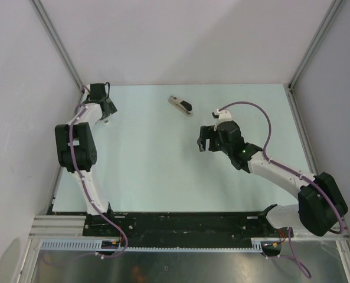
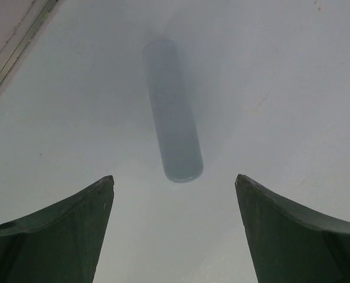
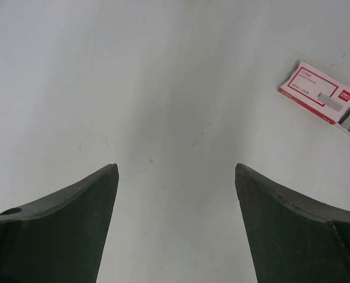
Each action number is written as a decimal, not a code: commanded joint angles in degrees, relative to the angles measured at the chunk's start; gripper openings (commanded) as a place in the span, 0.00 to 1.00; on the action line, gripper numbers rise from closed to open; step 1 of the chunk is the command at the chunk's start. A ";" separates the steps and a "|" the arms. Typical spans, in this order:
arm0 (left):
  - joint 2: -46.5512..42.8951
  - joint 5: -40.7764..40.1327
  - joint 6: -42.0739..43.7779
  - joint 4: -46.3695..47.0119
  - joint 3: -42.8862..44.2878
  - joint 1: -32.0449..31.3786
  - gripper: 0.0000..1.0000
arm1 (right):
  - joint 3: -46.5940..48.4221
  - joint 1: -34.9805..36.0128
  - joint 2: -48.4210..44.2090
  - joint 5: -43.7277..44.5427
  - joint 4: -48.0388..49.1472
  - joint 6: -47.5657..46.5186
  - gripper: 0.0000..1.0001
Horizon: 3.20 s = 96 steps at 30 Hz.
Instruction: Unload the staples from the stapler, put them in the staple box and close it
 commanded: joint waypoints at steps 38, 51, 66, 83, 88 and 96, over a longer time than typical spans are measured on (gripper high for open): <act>3.66 -1.22 6.76 -1.98 3.08 0.40 0.23 | -3.51 0.85 2.43 -4.09 8.60 0.50 0.80; -25.61 9.03 9.98 -2.50 -28.49 -9.29 0.22 | -3.34 3.09 0.14 -0.39 5.40 -0.43 0.80; -34.76 16.35 6.83 -0.58 -41.26 -18.08 0.24 | 2.20 8.51 3.72 6.11 -1.22 0.40 0.79; -44.20 27.40 14.56 -1.47 -38.18 -19.11 0.99 | 18.76 21.35 18.40 16.17 -10.18 7.93 0.89; -49.88 24.50 16.39 -3.47 -34.25 -13.68 0.99 | 24.77 24.64 25.85 17.44 -7.34 9.82 0.91; -57.00 18.55 22.19 -4.82 -38.71 -6.84 1.00 | 45.57 28.16 42.34 17.18 -10.23 7.93 0.92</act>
